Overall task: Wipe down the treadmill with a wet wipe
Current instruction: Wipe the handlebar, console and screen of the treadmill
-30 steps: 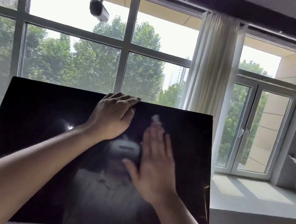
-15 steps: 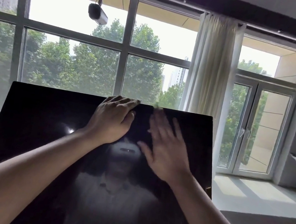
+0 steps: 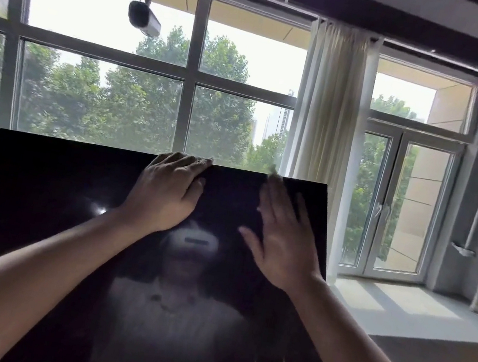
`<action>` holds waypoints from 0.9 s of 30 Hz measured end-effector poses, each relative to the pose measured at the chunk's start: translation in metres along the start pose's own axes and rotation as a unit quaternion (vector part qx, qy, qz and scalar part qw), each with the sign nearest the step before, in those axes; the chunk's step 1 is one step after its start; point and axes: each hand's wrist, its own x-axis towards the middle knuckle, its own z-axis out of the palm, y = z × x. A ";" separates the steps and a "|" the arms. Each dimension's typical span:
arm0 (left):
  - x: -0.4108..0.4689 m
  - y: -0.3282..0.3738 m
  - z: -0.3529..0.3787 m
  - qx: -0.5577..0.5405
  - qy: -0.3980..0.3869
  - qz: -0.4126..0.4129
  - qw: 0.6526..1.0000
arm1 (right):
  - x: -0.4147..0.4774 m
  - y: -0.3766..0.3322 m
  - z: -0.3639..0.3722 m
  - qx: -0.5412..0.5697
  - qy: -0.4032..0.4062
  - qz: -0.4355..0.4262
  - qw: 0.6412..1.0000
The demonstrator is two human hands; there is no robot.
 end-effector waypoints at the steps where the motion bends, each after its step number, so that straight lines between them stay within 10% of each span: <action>1: 0.000 0.000 0.000 0.000 0.002 -0.001 1.000 | -0.005 0.012 0.002 -0.004 0.007 0.021 1.000; 9: 0.000 0.004 0.003 0.008 0.004 -0.012 1.000 | -0.031 -0.006 0.014 0.050 0.051 0.293 0.953; 19: -0.001 0.004 0.003 0.010 0.001 -0.010 1.000 | -0.046 -0.031 0.007 -0.001 -0.006 -0.097 0.995; 27: 0.000 0.008 0.004 -0.005 0.006 -0.020 1.000 | -0.052 -0.042 0.006 0.123 0.072 0.221 0.965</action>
